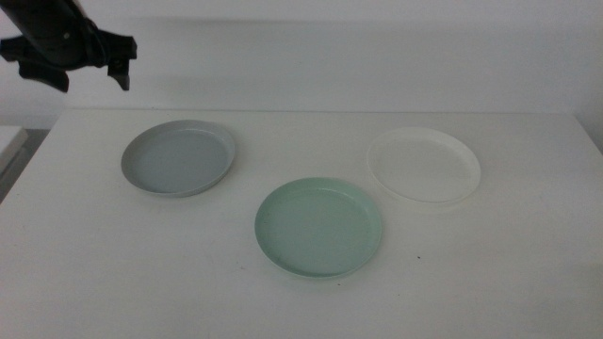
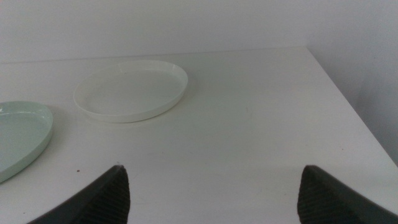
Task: Stack the three bowls on top of each other.
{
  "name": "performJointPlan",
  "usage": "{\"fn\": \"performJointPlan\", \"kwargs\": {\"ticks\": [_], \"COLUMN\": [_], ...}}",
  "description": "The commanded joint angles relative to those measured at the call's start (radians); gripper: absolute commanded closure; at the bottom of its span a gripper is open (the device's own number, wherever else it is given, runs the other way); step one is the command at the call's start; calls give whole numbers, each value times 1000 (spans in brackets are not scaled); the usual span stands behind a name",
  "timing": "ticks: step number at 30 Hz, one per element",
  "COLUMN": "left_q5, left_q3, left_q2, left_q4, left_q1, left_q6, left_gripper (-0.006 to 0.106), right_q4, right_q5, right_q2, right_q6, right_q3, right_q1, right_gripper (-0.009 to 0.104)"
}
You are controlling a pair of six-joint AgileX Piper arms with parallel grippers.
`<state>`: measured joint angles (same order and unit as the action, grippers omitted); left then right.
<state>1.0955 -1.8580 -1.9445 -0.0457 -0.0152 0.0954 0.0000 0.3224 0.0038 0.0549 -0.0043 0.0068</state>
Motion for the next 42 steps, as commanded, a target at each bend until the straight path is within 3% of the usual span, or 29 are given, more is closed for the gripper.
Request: {"fn": "performJointPlan", "kwargs": {"ticks": [1,16,21,30,36,42], "left_q5": [14,-165,-183,-157,-96,-114], "left_q3": [-58,-113,-113,-113,-106,117], "left_q2": [-85,-408,-422,-422,-339,-69], "left_q4": [37,72,72,86,106,206], "left_q1": [30,55,55,55,55,12], "left_q6": [-20,-43,-45,-36,-65,-95], "left_gripper": [7,7,28,101,102,102], "right_q4": [-7,-7,-7,-7,-7,-7], "right_q5": [-7,-7,-7,-7,-7,-7], "right_q2": [-4,-4,-4,-4,-4,-4], "right_q6": [-2,-2,-2,-2,-2,-2], "right_q3": [4,4,4,4,4,4], "right_q1": [-7,-7,-7,-7,-7,-7], "right_gripper": [2,2,2,2,2,2]}}
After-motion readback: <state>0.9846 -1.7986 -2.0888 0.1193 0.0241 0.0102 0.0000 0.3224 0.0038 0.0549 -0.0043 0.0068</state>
